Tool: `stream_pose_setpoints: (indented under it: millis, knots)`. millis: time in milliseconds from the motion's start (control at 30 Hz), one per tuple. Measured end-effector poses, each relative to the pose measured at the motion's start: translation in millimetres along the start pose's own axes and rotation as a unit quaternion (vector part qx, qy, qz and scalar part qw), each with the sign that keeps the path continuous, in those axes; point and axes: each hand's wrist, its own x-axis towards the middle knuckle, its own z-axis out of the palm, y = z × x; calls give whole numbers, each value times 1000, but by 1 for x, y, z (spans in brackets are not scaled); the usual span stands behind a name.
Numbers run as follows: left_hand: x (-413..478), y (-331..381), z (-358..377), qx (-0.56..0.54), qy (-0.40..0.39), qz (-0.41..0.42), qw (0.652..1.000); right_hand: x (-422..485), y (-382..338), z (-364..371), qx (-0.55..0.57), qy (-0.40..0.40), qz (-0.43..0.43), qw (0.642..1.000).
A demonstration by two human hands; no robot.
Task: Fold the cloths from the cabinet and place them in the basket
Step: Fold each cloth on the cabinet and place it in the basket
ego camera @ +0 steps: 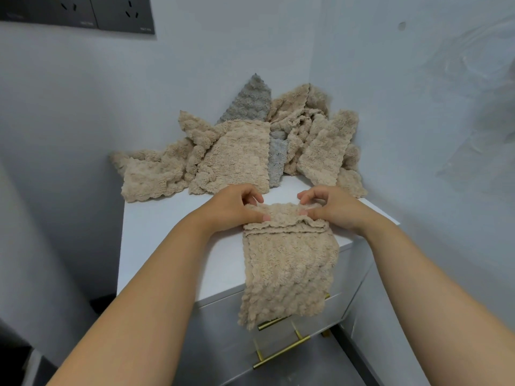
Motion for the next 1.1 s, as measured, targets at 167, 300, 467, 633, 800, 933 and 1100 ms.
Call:
stream_pose_setpoints:
  millis: [167, 300, 467, 633, 800, 933, 1100]
  knots:
    - [1, 2, -10, 104, -45, -40, 993, -1, -2, 3, -60, 31, -1, 998]
    - [-2, 1, -12, 91, -57, -43, 993, -6, -9, 5, -92, 26, -12, 995]
    - [-5, -10, -13, -54, 5, -35, 998, -4, -8, 1, -119, -57, 15, 991]
    - [-2, -15, -8, -92, 82, -46, 991, -4, -8, -3, -96, -72, 40, 992]
    - [-2, -12, -5, -103, 118, -40, 987, -3, -9, -3, -46, -54, 33, 997]
    - [-6, -10, -12, -163, 26, -44, 985, 7, 7, -5, -12, -11, 22, 1000]
    - [-5, -11, -12, -96, 8, -34, 995, 1, 4, -6, 146, -12, 18, 989]
